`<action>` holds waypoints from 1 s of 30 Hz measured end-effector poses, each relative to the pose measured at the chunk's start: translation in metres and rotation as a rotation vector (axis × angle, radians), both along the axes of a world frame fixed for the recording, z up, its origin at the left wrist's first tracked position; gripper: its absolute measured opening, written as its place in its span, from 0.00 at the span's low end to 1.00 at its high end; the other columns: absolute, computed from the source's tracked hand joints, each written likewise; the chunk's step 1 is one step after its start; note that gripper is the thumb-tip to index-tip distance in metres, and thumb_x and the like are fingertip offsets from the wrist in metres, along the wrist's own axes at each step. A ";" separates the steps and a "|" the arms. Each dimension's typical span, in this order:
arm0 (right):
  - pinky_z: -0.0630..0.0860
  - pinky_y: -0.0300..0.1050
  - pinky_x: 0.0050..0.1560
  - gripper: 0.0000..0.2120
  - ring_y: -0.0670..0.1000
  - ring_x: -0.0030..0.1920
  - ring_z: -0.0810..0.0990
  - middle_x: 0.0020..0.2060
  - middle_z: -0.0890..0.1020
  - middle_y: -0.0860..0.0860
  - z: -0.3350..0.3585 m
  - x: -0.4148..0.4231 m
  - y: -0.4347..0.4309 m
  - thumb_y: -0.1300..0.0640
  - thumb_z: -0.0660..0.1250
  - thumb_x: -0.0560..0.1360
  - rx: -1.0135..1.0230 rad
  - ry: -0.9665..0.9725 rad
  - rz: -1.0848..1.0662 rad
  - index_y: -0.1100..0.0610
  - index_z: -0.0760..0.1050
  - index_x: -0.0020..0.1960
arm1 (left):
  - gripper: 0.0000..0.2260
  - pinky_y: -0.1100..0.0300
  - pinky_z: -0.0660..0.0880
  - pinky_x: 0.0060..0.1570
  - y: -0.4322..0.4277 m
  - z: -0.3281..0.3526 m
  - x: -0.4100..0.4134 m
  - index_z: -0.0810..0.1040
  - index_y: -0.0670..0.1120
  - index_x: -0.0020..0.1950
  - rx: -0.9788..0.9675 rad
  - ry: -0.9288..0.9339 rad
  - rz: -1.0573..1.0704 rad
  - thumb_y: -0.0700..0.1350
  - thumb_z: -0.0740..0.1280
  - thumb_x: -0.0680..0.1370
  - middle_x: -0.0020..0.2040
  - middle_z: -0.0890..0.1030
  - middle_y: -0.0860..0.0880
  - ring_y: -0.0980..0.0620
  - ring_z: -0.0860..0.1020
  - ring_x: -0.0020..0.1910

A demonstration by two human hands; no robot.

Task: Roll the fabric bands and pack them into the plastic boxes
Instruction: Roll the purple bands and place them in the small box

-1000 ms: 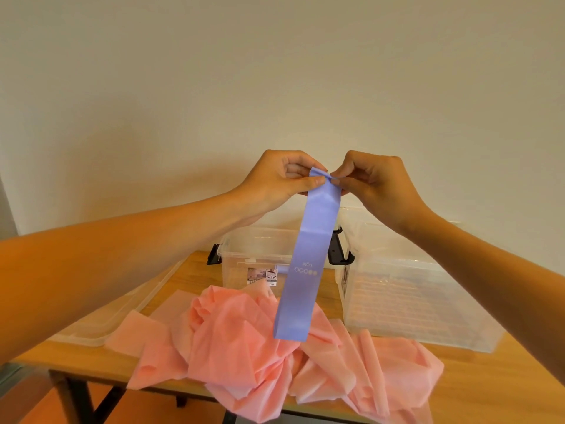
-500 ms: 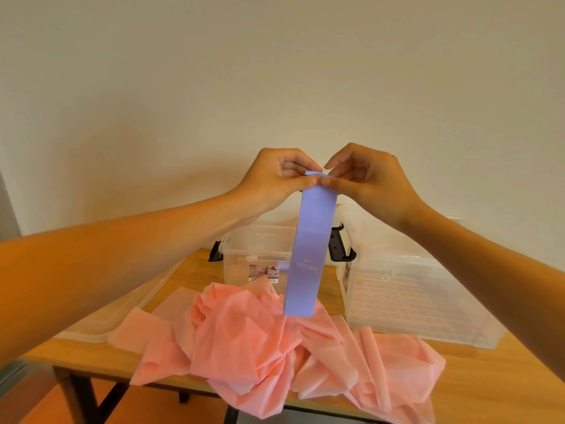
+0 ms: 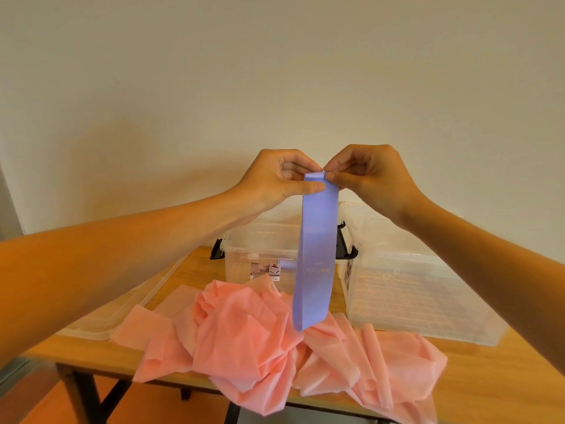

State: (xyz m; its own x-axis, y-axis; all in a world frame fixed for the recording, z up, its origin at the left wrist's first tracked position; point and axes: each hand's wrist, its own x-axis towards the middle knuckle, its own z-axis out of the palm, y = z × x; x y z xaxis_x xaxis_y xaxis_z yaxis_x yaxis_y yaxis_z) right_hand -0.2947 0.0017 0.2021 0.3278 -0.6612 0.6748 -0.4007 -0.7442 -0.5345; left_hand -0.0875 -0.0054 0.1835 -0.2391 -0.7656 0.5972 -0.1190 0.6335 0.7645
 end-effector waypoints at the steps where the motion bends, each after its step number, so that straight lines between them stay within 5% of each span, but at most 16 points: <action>1: 0.82 0.44 0.48 0.05 0.52 0.43 0.87 0.42 0.87 0.55 0.000 0.000 0.000 0.66 0.74 0.76 0.000 0.001 -0.001 0.57 0.83 0.46 | 0.08 0.64 0.79 0.48 0.000 -0.001 0.000 0.83 0.43 0.48 0.006 0.009 0.003 0.35 0.77 0.72 0.44 0.85 0.49 0.54 0.83 0.44; 13: 0.81 0.39 0.44 0.01 0.50 0.42 0.87 0.43 0.87 0.56 0.000 0.004 0.001 0.64 0.73 0.77 0.058 -0.004 0.008 0.60 0.83 0.49 | 0.04 0.66 0.78 0.47 -0.003 0.002 0.001 0.82 0.42 0.49 -0.091 -0.023 0.054 0.35 0.73 0.77 0.44 0.85 0.46 0.54 0.83 0.44; 18: 0.80 0.37 0.43 0.02 0.46 0.40 0.86 0.41 0.86 0.53 0.001 0.003 0.000 0.65 0.72 0.78 -0.016 0.014 -0.004 0.60 0.83 0.48 | 0.03 0.48 0.78 0.46 -0.004 0.003 -0.003 0.76 0.39 0.53 -0.100 -0.085 0.006 0.38 0.68 0.81 0.46 0.84 0.32 0.34 0.81 0.44; 30: 0.83 0.50 0.50 0.02 0.53 0.45 0.87 0.43 0.87 0.55 -0.002 -0.003 0.002 0.65 0.73 0.77 -0.080 0.062 -0.023 0.60 0.84 0.48 | 0.02 0.64 0.78 0.46 0.000 0.003 -0.006 0.80 0.45 0.50 -0.033 -0.020 0.019 0.39 0.71 0.79 0.45 0.86 0.48 0.54 0.83 0.46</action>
